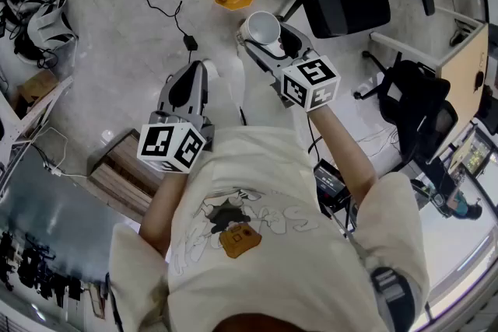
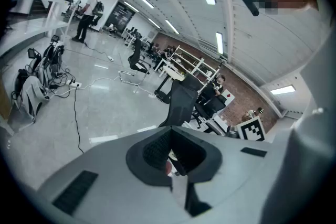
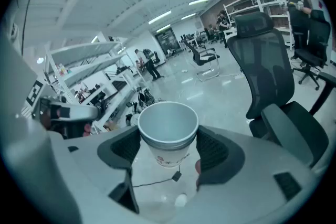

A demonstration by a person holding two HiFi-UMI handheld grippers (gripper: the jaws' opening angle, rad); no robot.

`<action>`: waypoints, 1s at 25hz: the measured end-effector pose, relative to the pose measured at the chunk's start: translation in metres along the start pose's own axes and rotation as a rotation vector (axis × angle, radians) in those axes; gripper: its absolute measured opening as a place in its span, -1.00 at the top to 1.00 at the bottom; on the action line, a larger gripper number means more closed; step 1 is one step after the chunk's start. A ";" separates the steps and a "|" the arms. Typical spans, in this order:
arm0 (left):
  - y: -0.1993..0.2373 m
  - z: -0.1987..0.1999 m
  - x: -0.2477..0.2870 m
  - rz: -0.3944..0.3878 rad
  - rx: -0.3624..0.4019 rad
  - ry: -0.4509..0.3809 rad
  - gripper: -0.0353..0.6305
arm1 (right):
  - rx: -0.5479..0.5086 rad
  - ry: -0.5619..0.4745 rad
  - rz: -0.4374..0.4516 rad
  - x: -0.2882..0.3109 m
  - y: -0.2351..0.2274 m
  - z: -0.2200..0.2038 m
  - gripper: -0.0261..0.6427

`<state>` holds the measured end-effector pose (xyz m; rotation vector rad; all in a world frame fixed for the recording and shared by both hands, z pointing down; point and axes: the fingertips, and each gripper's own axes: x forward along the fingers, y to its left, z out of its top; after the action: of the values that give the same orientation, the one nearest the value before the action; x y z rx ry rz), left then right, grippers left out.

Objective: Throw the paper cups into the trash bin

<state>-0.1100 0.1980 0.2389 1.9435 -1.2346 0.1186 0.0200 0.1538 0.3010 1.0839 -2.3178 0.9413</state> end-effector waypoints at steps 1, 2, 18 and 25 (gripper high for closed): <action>-0.007 0.003 -0.019 -0.014 0.004 -0.009 0.88 | 0.007 -0.034 0.008 -0.018 0.026 0.003 -0.10; -0.015 0.005 -0.038 -0.026 0.005 -0.018 0.88 | 0.014 -0.064 0.017 -0.037 0.050 0.004 -0.10; -0.091 -0.018 -0.125 -0.061 0.119 -0.074 0.88 | 0.104 -0.341 0.081 -0.185 0.147 -0.004 -0.11; -0.128 -0.035 -0.115 -0.054 0.139 -0.077 0.88 | 0.088 -0.394 0.040 -0.228 0.114 -0.009 -0.10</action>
<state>-0.0565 0.3284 0.1335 2.1168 -1.2512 0.1049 0.0703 0.3299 0.1233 1.3676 -2.6383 0.9187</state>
